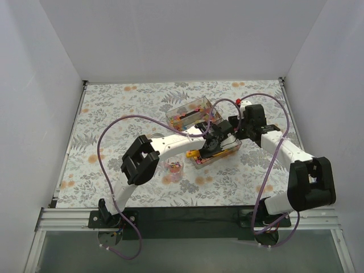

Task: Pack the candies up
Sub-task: Scoop the fake candies from the storage box.

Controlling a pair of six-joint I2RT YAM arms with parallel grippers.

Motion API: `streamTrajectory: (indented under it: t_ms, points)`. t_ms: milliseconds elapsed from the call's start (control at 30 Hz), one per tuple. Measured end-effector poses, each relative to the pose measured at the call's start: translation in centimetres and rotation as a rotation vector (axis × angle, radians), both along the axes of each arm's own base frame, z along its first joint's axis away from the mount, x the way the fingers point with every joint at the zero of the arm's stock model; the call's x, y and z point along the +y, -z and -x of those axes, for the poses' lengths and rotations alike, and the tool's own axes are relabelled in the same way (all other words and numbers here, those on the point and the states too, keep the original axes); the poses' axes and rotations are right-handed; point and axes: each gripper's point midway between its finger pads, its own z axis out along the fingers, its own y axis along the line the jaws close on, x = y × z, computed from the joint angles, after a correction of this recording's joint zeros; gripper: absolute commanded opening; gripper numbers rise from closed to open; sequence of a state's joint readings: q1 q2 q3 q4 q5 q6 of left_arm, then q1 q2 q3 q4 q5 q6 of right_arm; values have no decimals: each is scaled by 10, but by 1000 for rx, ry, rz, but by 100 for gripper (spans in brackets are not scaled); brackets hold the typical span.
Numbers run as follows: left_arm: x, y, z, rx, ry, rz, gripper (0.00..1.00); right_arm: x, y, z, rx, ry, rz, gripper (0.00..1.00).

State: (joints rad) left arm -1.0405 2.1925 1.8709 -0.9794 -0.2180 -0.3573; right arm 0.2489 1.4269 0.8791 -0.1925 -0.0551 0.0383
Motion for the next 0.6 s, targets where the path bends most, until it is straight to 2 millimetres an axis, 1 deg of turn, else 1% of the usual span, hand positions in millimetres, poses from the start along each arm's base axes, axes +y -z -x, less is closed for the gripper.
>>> streamTrajectory:
  t_ms: [100, 233, 400, 467, 600]
  points:
    - [-8, -2, -2, -12, -9, 81, 0, -3, -11, -1, -32, 19, 2, 66]
    - [-22, -1, -4, -29, -7, 193, 0, -11, -24, -1, -66, 50, 13, 66]
    - [-29, -6, -5, -52, 3, 256, 0, -14, -37, 1, -106, 65, 10, 66]
    - [-28, -8, -5, -62, -5, 277, 0, -14, -40, 3, -112, 66, 10, 66]
    - [-13, -7, -10, -66, -49, 295, 0, -15, -48, 9, -126, 64, 2, 66]
